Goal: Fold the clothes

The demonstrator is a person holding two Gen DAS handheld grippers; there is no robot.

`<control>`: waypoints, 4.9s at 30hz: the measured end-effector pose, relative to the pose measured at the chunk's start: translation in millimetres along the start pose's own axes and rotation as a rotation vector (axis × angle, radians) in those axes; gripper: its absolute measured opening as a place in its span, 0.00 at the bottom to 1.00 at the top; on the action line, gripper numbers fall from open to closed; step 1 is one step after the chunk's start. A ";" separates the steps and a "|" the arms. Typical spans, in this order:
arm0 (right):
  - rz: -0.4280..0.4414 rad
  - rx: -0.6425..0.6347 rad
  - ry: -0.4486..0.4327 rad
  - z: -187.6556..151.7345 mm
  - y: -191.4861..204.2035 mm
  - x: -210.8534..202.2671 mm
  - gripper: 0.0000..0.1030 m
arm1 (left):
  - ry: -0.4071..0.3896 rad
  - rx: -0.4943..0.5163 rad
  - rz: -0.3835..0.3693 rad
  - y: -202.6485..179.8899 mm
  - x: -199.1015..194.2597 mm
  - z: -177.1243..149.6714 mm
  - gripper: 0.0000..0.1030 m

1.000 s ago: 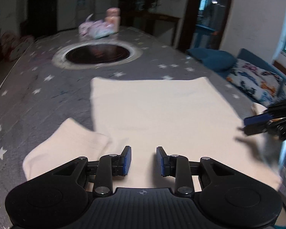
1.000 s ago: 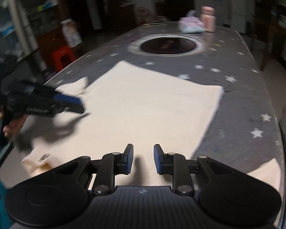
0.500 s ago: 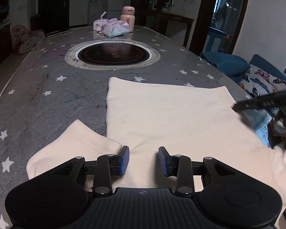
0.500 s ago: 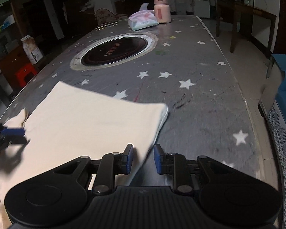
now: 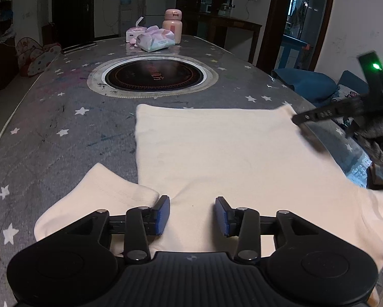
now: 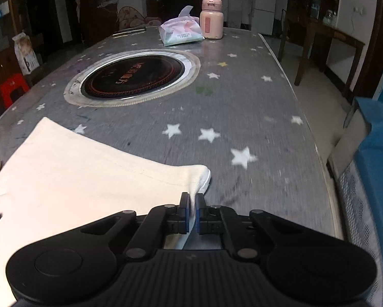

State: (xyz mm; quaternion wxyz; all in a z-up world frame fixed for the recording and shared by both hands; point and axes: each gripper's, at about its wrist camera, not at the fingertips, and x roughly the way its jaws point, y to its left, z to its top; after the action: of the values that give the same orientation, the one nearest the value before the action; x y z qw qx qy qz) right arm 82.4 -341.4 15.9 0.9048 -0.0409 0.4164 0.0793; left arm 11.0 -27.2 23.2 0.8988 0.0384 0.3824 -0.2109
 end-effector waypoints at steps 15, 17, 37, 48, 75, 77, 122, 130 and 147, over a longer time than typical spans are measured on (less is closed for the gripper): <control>0.075 -0.143 -0.029 6.0 16.7 -43.8 0.09 | -0.024 0.032 -0.021 -13.3 -22.3 -5.2 0.46; 0.126 -0.196 -0.028 -12.7 30.0 -66.8 0.10 | -0.031 0.046 -0.041 -22.7 -30.1 -9.2 0.46; 0.255 -0.191 -0.076 -146.7 72.7 -163.3 0.16 | -0.026 0.165 -0.195 -102.4 -32.7 -29.6 0.48; -0.121 -0.069 -0.076 -135.1 -1.6 -151.9 0.29 | 0.006 0.183 -0.218 -115.1 -26.3 -44.4 0.52; -0.462 0.210 -0.206 -193.4 -61.0 -207.8 0.07 | 0.002 0.207 -0.231 -116.8 -25.7 -47.2 0.58; -0.489 0.223 -0.194 -199.2 -65.9 -205.8 0.09 | 0.002 0.212 -0.229 -117.3 -25.6 -47.3 0.58; -0.102 0.007 -0.149 -134.6 -2.8 -124.8 0.39 | -0.143 -0.012 0.072 -6.9 -52.2 -12.5 0.40; -0.037 -0.016 -0.156 -132.3 10.8 -133.4 0.40 | -0.084 -0.030 0.177 14.9 -15.0 -11.2 0.44; 0.125 -0.178 -0.175 -109.2 73.3 -135.7 0.40 | -0.238 -0.231 0.296 81.8 -75.2 -29.6 0.04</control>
State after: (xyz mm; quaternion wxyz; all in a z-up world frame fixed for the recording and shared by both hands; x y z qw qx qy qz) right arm -99.2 -299.5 47.4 0.9238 -0.0880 0.3289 0.1753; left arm -22.0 80.1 47.7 0.9572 -0.0341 0.2853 -0.0347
